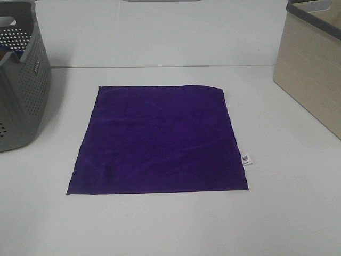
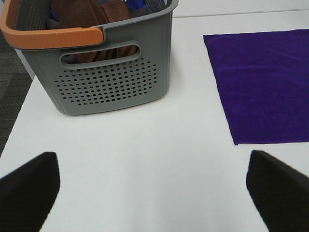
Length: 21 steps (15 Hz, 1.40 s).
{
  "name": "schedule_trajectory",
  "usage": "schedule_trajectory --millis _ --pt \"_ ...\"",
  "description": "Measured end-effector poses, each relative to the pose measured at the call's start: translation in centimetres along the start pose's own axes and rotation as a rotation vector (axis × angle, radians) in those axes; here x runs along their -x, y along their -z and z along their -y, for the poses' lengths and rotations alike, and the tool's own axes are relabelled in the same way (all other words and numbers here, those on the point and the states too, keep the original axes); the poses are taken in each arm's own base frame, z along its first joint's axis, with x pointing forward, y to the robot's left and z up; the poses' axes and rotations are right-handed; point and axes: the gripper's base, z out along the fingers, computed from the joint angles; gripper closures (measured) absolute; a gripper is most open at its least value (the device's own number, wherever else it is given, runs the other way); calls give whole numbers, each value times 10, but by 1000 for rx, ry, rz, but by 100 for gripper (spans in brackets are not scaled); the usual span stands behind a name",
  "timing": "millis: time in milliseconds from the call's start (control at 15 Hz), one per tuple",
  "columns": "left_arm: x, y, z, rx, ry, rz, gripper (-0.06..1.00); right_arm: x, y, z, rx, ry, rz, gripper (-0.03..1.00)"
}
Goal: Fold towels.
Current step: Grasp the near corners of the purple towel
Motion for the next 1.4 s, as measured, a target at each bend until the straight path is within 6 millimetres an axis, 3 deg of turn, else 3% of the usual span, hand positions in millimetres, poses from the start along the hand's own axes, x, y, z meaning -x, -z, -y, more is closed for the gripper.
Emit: schedule_trajectory --millis 1400 --pt "0 0 0 0 -2 0 -4 0 0 0 3 -49 0 -2"
